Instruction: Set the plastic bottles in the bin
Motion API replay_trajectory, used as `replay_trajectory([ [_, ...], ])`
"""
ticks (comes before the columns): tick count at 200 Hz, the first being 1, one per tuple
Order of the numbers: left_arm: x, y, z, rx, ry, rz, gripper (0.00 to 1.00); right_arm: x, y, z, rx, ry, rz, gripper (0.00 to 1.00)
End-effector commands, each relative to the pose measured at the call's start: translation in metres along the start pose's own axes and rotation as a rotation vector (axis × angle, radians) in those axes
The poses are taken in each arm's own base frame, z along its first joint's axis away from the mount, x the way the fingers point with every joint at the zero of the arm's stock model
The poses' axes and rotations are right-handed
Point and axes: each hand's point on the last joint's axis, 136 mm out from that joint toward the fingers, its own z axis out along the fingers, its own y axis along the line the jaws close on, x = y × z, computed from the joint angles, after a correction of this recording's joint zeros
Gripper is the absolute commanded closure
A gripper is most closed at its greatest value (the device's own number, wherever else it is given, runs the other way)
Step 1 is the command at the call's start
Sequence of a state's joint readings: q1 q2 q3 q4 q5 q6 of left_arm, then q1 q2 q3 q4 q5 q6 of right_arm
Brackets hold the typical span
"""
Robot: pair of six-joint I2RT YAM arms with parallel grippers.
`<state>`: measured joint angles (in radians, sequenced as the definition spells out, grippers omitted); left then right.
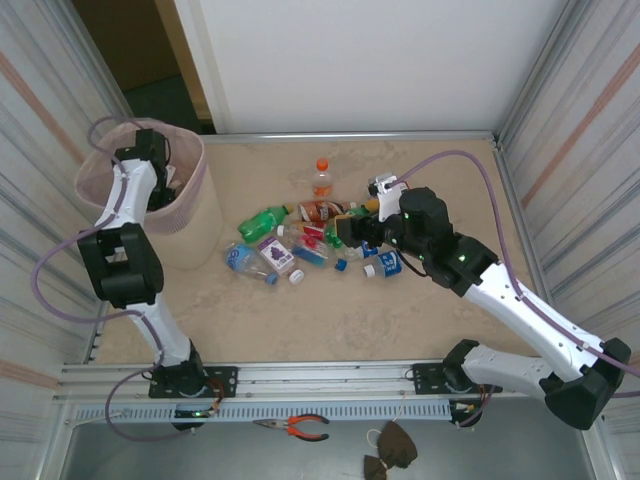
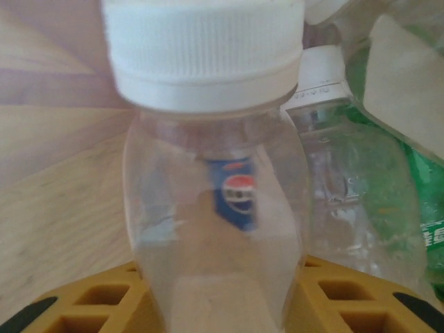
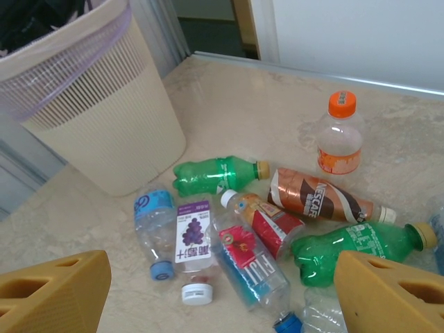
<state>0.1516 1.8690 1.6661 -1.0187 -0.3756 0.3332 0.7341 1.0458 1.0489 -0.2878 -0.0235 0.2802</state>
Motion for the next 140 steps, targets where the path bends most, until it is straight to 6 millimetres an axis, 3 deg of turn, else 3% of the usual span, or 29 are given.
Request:
replay_trajectory([
  [1, 0.002, -0.028, 0.014, 0.134, 0.034, 0.019, 0.54, -0.004, 0.001, 0.000, -0.013, -0.024, 0.014, 0.17],
  [31, 0.005, -0.045, 0.019, 0.206, 0.055, 0.030, 0.50, -0.004, 0.001, -0.002, -0.016, -0.027, 0.019, 0.17],
  [55, 0.003, -0.046, 0.012, 0.220, 0.037, 0.020, 0.44, -0.005, 0.001, -0.005, -0.015, -0.031, 0.019, 0.17],
  [100, -0.010, -0.041, -0.029, 0.264, -0.085, -0.027, 0.34, -0.007, -0.003, -0.012, 0.009, -0.034, 0.018, 0.17],
  [140, -0.014, -0.034, -0.062, 0.284, -0.156, -0.057, 0.32, -0.006, -0.008, -0.017, 0.035, -0.024, 0.017, 0.17],
])
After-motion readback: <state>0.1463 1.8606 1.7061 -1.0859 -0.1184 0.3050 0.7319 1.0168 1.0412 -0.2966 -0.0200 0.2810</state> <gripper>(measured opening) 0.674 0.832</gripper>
